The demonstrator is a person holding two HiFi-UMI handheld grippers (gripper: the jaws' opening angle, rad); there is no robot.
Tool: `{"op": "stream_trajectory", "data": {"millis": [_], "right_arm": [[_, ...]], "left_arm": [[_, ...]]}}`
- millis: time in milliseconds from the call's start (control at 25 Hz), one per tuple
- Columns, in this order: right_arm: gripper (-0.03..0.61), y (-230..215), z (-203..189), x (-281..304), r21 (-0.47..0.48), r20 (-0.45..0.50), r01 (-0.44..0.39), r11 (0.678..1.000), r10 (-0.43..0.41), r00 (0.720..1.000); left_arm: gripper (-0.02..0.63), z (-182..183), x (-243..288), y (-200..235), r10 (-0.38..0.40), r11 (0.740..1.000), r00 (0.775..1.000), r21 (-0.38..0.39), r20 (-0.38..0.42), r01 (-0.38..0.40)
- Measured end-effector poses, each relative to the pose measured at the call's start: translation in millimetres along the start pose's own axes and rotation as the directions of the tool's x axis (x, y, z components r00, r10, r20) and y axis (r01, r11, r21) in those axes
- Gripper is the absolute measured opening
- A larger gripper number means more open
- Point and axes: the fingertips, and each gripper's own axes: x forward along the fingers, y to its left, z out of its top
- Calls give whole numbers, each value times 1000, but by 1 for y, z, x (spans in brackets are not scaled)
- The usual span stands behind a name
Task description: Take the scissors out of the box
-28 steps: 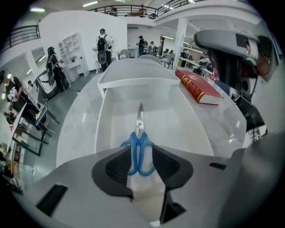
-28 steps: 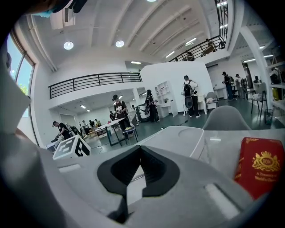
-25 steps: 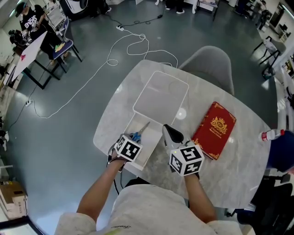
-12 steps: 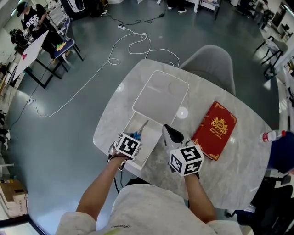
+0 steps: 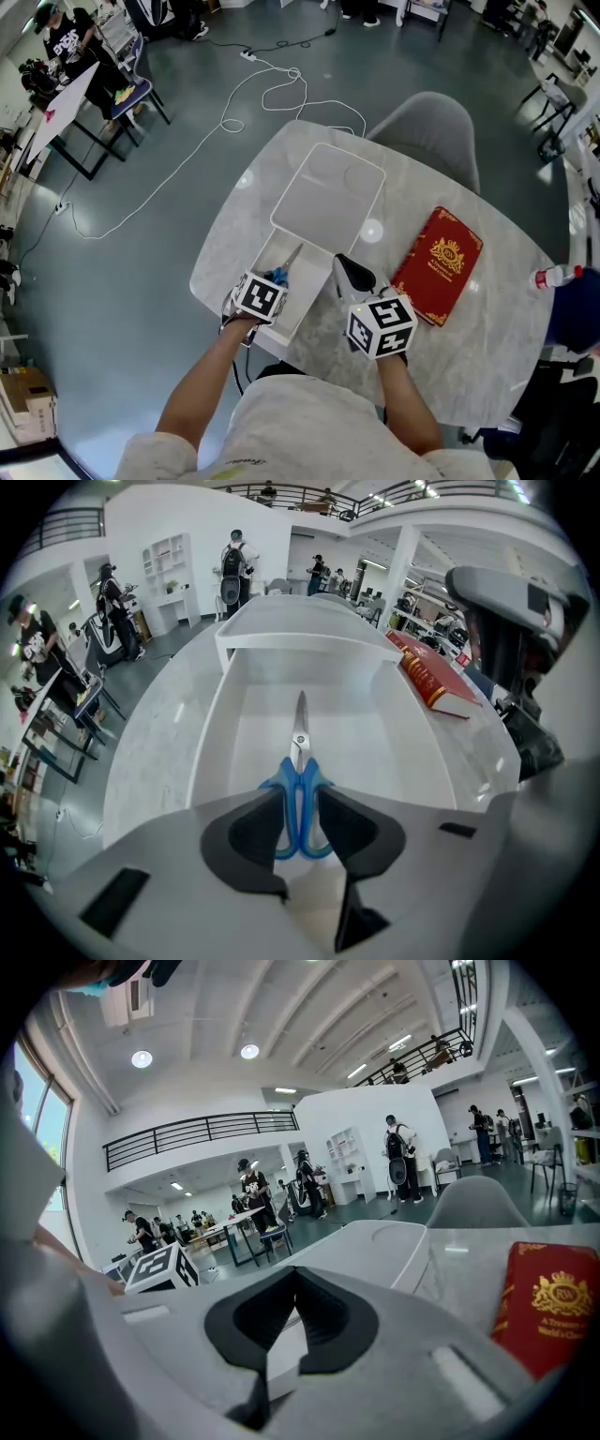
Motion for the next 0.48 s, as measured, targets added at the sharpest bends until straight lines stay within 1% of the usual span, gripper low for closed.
{"op": "stream_trajectory", "data": {"millis": [40, 160, 200, 320, 480], "right_arm": [[6, 0, 0, 0, 0, -1, 2, 1000, -2, 1000], [6, -2, -1, -1, 1, -3, 7, 1000, -7, 1000], [5, -2, -2, -2, 2, -3, 9, 1000, -9, 1000], [5, -2, -3, -2, 3, -3, 11, 1000, -11, 1000], [5, 2, -4, -1, 1, -4, 6, 1000, -6, 1000]], "left_arm": [[114, 0, 0, 0, 3, 1000, 1000, 3, 2, -3], [114, -7, 5, 0, -11, 1000, 1000, -27, -29, 10], [114, -8, 6, -1, -9, 1000, 999, -24, -32, 8], [115, -1, 2, 0, 12, 1000, 1000, 9, -5, -12], [113, 2, 1, -1, 10, 1000, 1000, 18, 7, -10]]}}
